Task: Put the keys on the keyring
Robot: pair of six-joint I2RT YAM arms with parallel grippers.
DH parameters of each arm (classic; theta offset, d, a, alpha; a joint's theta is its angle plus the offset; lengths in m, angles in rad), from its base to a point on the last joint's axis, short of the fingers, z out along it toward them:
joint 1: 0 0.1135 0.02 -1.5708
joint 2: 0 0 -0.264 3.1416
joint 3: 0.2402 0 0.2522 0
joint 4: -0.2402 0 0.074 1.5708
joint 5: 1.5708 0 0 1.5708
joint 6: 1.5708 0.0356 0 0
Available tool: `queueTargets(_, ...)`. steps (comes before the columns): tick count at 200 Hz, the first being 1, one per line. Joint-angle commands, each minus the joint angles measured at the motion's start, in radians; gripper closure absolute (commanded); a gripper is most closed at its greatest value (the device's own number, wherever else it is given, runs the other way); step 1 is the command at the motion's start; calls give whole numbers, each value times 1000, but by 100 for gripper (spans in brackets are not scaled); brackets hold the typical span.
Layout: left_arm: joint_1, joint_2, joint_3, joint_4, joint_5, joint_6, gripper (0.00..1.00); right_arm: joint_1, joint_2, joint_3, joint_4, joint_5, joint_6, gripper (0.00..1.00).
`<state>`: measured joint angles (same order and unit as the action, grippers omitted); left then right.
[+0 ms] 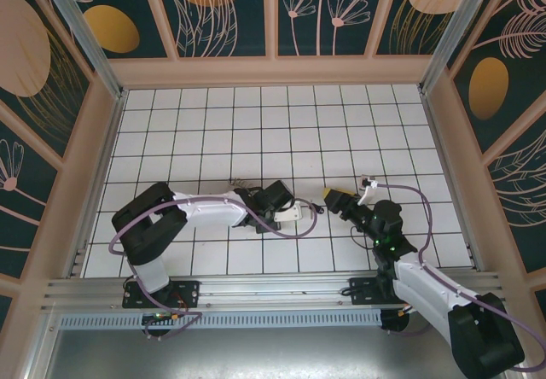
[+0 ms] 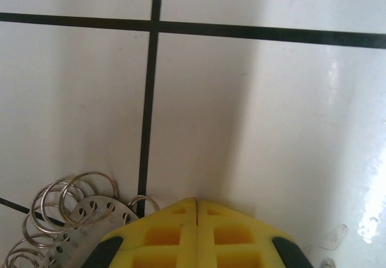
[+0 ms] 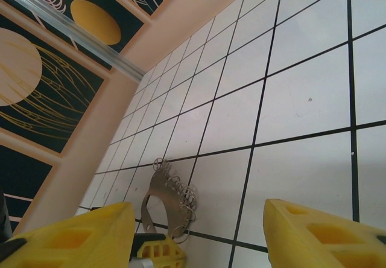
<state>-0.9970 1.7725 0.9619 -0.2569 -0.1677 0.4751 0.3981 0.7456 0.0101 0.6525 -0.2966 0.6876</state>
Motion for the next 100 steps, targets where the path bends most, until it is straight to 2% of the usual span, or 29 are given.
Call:
queueTargets(1,46,-17,-2,69,-60,-38,100,-10,-13,-158,14,-4,-2,42)
queueTargets(38,79,-169,-51,81,44,-85,100,-10,-11,-160,21,-8,-2,42)
queueTargets(65,92,-202,-66,56,60,-94,100,-11,-11,-162,27,-6,-5,40)
queueTargets(81,92,-211,-66,44,106,-96,100,-11,-11,-163,28,-7,-3,39)
queueTargets(91,93,-210,-65,37,128,-91,92,-12,-11,-162,27,-9,-2,37)
queueTargets(100,92,-203,-60,28,135,-83,81,-11,-11,-162,27,-9,-2,36)
